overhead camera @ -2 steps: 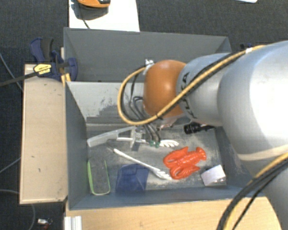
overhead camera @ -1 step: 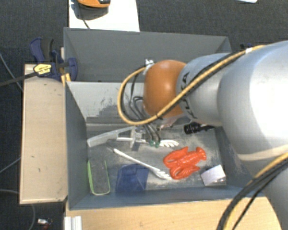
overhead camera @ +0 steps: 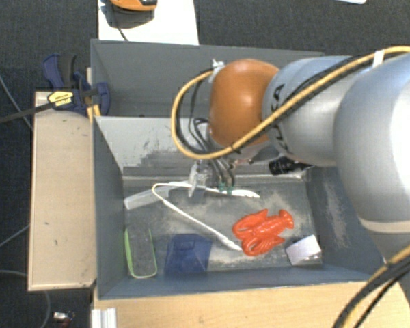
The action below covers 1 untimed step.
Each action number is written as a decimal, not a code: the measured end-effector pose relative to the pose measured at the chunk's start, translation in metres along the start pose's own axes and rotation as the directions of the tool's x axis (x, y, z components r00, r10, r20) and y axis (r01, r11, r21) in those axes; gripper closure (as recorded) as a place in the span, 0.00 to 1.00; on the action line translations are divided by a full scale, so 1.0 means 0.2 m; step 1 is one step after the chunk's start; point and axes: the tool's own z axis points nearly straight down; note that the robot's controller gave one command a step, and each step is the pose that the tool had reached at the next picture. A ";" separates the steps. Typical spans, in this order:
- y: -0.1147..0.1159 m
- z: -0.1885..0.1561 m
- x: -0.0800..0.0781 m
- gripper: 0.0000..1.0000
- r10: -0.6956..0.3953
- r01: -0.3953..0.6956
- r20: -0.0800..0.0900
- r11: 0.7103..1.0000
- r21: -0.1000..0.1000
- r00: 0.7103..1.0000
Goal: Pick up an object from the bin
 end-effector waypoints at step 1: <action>0.09 -0.18 0.07 1.00 0.043 -0.043 0.002 0.999 -0.002 0.999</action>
Offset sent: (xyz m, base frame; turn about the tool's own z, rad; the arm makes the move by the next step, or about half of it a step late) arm -0.0069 0.0423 -0.0262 0.1440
